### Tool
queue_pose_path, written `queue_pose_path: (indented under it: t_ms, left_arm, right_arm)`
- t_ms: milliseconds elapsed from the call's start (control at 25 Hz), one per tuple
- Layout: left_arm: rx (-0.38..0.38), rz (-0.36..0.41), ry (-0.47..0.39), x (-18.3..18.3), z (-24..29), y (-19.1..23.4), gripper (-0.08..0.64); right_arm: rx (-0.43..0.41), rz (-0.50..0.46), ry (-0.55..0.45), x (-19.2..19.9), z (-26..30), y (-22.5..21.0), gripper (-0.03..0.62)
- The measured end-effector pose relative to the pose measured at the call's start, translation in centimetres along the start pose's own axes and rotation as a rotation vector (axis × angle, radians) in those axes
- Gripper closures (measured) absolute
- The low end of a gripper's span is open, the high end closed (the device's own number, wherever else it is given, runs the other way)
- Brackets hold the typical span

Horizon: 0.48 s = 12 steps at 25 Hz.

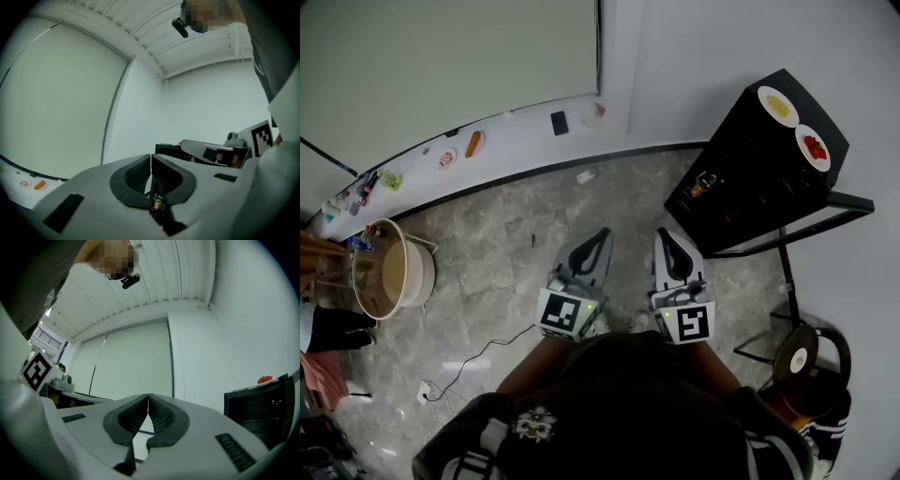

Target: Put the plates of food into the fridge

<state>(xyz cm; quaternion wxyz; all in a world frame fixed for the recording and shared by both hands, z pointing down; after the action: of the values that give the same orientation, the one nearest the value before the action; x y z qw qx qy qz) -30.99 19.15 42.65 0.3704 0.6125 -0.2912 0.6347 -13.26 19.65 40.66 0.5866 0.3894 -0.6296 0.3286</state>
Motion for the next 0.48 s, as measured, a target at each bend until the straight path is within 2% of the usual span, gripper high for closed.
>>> queue_pose_path:
  t_ms: [120, 320, 480]
  left_arm:
    - [0.021, 0.025, -0.005, 0.1, -0.1, 0.2, 0.533]
    - [0.052, 0.009, 0.004, 0.4, 0.2, 0.1, 0.533]
    - [0.075, -0.014, -0.007, -0.2, 0.7, -0.3, 0.532]
  right_arm:
    - [0.002, 0.002, 0.008, 0.9, -0.4, -0.4, 0.568]
    - [0.04, 0.03, 0.016, 1.0, -0.9, -1.0, 0.568]
    - [0.05, 0.013, 0.017, 0.9, -1.0, -1.1, 0.568]
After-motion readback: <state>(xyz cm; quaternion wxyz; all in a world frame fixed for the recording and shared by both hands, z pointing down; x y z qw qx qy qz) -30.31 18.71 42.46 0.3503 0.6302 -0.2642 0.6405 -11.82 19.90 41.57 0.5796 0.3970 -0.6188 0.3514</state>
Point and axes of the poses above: the fingertips, and each gripper's own axes: z forward along the fingers, y to its left, x out of its underside, the point moved 9 cm from there along -z, backward along the fingers, and after that the axes turned 7 degrees about y, right-handed, at the moved point
